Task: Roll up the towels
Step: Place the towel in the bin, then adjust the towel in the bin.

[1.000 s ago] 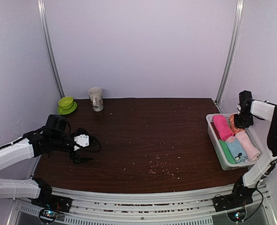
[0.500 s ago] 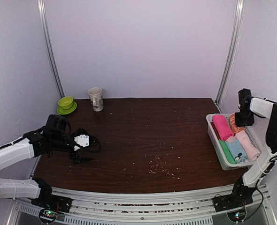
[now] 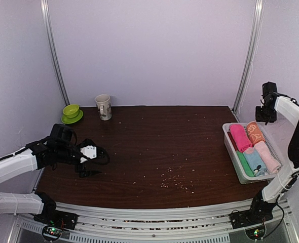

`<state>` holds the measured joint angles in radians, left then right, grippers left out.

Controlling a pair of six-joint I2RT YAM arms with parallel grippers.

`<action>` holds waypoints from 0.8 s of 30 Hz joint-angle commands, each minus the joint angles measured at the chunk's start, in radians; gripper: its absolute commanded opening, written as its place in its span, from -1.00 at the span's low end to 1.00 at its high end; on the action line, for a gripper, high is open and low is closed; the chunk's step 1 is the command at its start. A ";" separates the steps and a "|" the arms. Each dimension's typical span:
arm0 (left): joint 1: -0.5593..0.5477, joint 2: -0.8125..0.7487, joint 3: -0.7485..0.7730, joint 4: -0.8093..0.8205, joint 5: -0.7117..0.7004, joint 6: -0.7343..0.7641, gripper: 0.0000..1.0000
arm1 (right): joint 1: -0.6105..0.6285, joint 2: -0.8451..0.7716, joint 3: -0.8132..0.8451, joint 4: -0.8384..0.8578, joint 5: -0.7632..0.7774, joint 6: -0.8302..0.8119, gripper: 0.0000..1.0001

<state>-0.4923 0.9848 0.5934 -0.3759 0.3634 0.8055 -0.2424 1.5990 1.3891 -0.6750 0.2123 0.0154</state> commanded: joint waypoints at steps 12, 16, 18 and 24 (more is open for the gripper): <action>0.007 0.015 -0.008 0.011 -0.002 -0.010 0.96 | 0.018 0.160 -0.028 0.071 -0.007 0.037 -0.07; 0.007 0.026 -0.007 0.015 -0.015 -0.012 0.96 | 0.018 0.214 -0.043 0.079 0.004 0.034 -0.07; 0.007 0.028 -0.006 0.019 -0.018 -0.014 0.96 | 0.020 0.206 -0.052 0.088 0.007 0.032 -0.07; 0.007 0.025 -0.006 0.026 -0.038 -0.020 0.96 | 0.022 0.136 -0.001 0.057 0.016 0.028 0.12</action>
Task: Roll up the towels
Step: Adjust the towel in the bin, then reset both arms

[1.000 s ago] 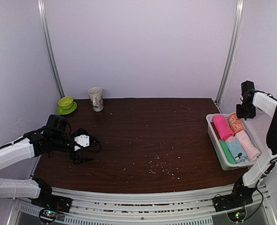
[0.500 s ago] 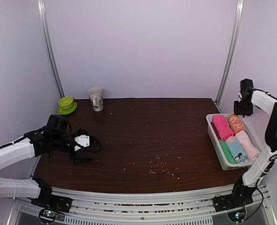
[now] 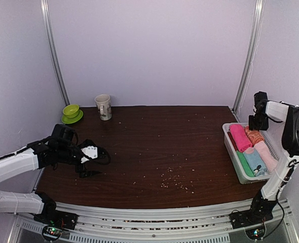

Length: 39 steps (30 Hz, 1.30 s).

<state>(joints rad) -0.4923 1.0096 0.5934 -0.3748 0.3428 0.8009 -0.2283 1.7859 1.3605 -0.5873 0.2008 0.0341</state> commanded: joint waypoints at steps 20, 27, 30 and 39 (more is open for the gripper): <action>0.272 0.046 0.181 0.020 0.018 -0.228 0.96 | 0.510 -0.598 -0.106 0.119 -0.024 0.192 1.00; 0.389 -0.037 0.182 0.010 0.115 -0.343 0.96 | 0.775 -0.863 -0.341 0.253 -0.011 0.206 1.00; 0.441 -0.104 0.167 0.013 0.136 -0.386 0.96 | 0.819 -0.960 -0.436 0.246 -0.047 0.198 1.00; 0.537 -0.219 0.136 -0.047 0.154 -0.388 0.96 | 0.825 -1.257 -0.685 0.251 -0.051 0.240 1.00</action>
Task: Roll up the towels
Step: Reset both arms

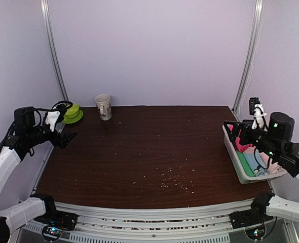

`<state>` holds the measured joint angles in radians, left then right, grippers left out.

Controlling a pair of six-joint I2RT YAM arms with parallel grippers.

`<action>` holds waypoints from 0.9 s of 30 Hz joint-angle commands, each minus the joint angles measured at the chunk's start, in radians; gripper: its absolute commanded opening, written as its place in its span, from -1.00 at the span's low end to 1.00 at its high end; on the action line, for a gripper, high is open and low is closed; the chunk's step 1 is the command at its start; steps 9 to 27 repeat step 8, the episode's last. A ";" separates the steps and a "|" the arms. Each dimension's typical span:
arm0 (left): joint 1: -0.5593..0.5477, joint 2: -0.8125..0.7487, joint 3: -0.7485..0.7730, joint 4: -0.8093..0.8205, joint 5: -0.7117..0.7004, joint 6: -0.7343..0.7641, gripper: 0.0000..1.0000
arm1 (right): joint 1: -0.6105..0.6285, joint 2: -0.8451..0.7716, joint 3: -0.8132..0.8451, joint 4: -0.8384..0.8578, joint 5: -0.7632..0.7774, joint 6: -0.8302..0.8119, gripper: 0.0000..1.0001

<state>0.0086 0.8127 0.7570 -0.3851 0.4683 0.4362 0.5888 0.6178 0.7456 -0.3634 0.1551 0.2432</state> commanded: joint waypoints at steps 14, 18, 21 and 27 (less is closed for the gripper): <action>0.046 -0.125 -0.079 -0.074 0.035 0.002 0.96 | 0.019 -0.072 -0.050 0.008 -0.072 0.009 1.00; 0.046 -0.125 -0.079 -0.074 0.035 0.002 0.96 | 0.019 -0.072 -0.050 0.008 -0.072 0.009 1.00; 0.046 -0.125 -0.079 -0.074 0.035 0.002 0.96 | 0.019 -0.072 -0.050 0.008 -0.072 0.009 1.00; 0.046 -0.125 -0.079 -0.074 0.035 0.002 0.96 | 0.019 -0.072 -0.050 0.008 -0.072 0.009 1.00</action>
